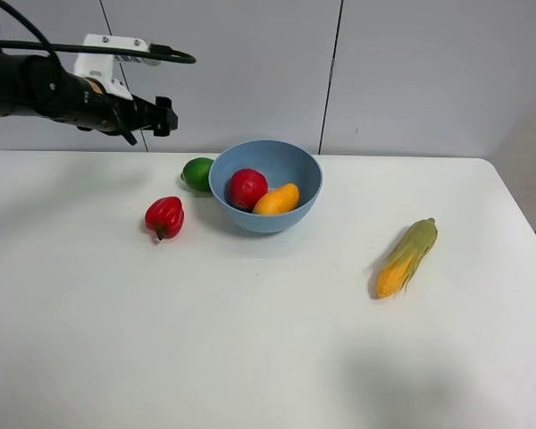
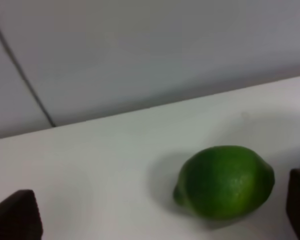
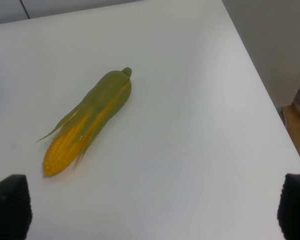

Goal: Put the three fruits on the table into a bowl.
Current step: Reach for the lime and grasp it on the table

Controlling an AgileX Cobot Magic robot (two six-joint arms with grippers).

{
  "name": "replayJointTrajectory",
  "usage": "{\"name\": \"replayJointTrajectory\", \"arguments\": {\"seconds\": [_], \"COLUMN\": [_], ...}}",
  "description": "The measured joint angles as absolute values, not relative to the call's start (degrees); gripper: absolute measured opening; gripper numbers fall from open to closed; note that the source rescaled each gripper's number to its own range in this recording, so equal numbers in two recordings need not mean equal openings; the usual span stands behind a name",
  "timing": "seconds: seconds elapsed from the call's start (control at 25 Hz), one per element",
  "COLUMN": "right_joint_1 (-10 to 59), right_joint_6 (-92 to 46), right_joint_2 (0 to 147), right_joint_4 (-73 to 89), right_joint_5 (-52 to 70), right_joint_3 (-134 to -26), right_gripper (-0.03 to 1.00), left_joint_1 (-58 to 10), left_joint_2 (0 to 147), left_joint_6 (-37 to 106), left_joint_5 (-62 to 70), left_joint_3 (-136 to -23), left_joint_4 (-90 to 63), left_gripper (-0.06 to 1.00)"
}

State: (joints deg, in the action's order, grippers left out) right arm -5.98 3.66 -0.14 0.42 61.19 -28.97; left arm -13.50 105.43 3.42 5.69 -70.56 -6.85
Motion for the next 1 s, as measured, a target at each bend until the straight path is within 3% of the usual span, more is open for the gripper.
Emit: {"name": "replayJointTrajectory", "arguments": {"seconds": [1.0], "right_joint_1": [-5.98], "right_joint_6": [3.66], "right_joint_2": [-0.14], "right_joint_4": [0.42], "right_joint_5": [61.19], "right_joint_3": [-28.97], "right_gripper": [0.99], "left_joint_1": [-17.72], "left_joint_2": [121.54], "left_joint_6": [4.26], "left_joint_5": [-6.38], "left_joint_3": [-73.17], "left_joint_4": [-11.42], "left_gripper": [1.00]}}
